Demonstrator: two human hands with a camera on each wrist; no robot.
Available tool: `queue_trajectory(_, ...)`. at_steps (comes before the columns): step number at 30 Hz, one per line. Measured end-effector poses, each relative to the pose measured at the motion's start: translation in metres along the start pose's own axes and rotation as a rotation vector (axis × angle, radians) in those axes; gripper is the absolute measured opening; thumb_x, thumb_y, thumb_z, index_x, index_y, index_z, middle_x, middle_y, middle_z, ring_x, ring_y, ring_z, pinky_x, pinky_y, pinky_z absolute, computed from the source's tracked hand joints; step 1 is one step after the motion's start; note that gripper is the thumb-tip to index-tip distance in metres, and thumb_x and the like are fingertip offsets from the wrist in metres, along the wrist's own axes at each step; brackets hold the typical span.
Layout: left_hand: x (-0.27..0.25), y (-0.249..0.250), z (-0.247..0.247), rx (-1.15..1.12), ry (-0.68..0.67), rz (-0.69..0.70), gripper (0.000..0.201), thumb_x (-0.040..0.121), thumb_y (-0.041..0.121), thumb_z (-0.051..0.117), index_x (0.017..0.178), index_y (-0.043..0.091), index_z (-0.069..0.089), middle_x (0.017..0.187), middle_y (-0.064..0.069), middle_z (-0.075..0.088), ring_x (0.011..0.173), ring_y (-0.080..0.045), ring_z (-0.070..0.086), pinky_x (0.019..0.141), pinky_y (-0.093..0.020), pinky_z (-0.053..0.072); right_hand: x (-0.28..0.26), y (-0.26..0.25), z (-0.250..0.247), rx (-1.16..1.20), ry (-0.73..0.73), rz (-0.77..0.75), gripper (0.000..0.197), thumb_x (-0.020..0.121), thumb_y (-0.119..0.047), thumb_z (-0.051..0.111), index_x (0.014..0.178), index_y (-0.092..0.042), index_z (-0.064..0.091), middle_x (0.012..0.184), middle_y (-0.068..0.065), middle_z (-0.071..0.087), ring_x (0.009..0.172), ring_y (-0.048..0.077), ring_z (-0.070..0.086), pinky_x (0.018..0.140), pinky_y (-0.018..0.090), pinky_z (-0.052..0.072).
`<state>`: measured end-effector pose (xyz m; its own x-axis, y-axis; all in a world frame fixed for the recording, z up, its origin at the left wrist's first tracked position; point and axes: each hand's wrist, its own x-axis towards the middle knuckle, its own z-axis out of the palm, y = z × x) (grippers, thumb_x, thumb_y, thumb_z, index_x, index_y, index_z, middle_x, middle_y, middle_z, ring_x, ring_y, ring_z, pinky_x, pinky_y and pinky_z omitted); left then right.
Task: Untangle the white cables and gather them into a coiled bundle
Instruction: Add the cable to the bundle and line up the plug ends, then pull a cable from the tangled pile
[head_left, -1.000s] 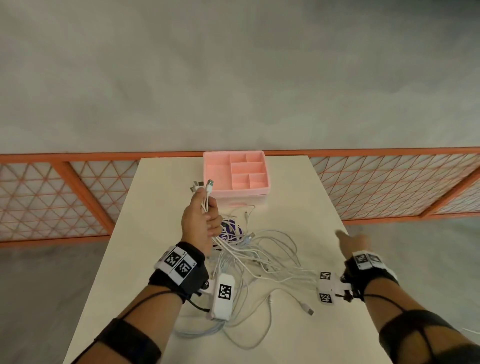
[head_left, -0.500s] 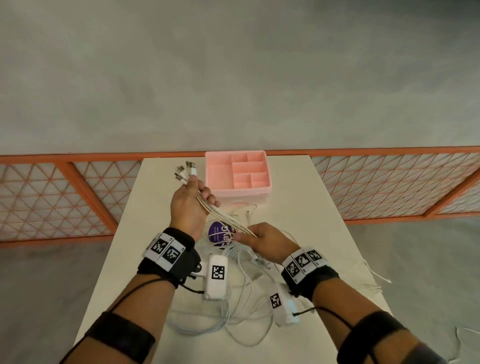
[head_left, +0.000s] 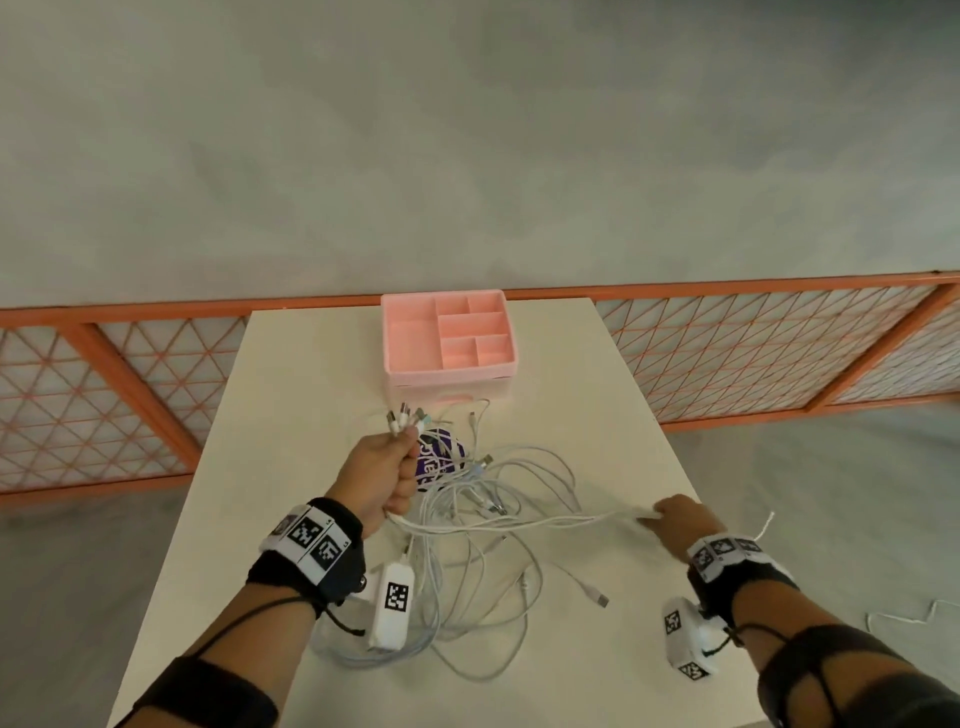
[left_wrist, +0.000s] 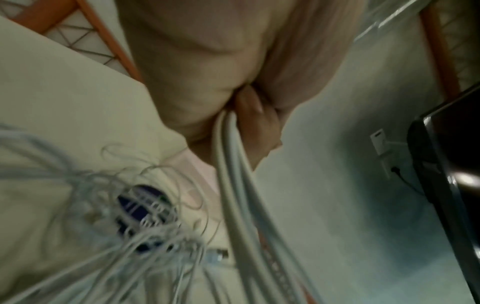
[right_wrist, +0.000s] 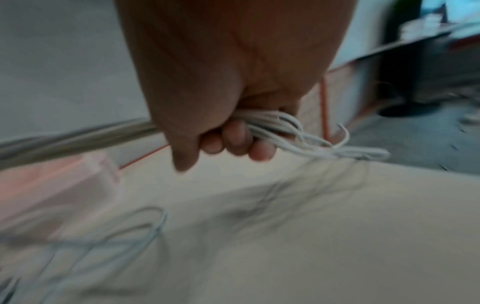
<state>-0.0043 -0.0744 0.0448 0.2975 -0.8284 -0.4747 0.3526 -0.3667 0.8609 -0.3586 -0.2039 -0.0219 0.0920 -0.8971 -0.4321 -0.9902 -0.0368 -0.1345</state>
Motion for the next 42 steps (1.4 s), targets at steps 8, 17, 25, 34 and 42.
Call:
queue_trajectory(8, -0.001, -0.028, 0.028, 0.177, -0.061, -0.055, 0.033, 0.105, 0.032, 0.046, 0.076, 0.015, 0.049, 0.048, 0.008, 0.035, 0.037, -0.007, 0.026, 0.038, -0.015, 0.019, -0.007, 0.019, 0.009, -0.007, 0.181, 0.168, 0.034, 0.104, -0.032, 0.038, 0.108, -0.013, 0.067, 0.110, 0.011, 0.070, 0.104, 0.031, 0.065, 0.085, 0.035, 0.046)
queue_trajectory(17, 0.001, -0.029, 0.030, 0.196, -0.052, -0.045, 0.033, 0.104, 0.033, 0.048, 0.077, 0.014, 0.050, 0.049, 0.007, 0.034, 0.039, -0.008, 0.025, 0.038, -0.015, 0.020, 0.005, 0.051, 0.054, -0.249, -0.515, 0.118, 0.079, 0.031, -0.062, 0.081, 0.098, -0.027, 0.060, 0.106, -0.003, 0.066, 0.102, 0.023, 0.064, 0.091, 0.036, 0.053)
queue_trajectory(25, 0.004, -0.037, 0.032, 0.178, -0.045, -0.018, 0.032, 0.105, 0.032, 0.046, 0.079, 0.014, 0.050, 0.051, 0.006, 0.032, 0.041, -0.009, 0.023, 0.040, -0.016, 0.018, -0.020, -0.048, 0.025, 0.109, -0.293, -0.146, 0.040, 0.088, -0.054, 0.062, 0.107, -0.019, 0.062, 0.114, 0.001, 0.063, 0.107, 0.020, 0.059, 0.086, 0.028, 0.043)
queue_trajectory(34, 0.001, -0.034, 0.017, 0.040, 0.073, 0.064, 0.033, 0.104, 0.032, 0.048, 0.077, 0.014, 0.049, 0.048, 0.008, 0.034, 0.038, -0.007, 0.025, 0.039, -0.017, 0.019, -0.038, -0.063, 0.077, -0.113, -0.188, -0.104, 0.032, 0.090, -0.023, 0.054, 0.119, -0.009, 0.055, 0.125, 0.010, 0.061, 0.113, 0.027, 0.061, 0.088, 0.030, 0.049)
queue_trajectory(42, -0.001, -0.026, 0.012, -0.183, 0.043, 0.015, 0.031, 0.103, 0.030, 0.040, 0.078, 0.013, 0.051, 0.050, 0.007, 0.029, 0.038, -0.007, 0.021, 0.040, -0.017, 0.017, -0.032, -0.106, -0.009, 0.482, 0.125, -0.298, 0.011, 0.083, -0.011, 0.062, 0.072, -0.011, 0.058, 0.069, 0.004, 0.062, 0.068, 0.019, 0.057, 0.060, 0.025, 0.042)
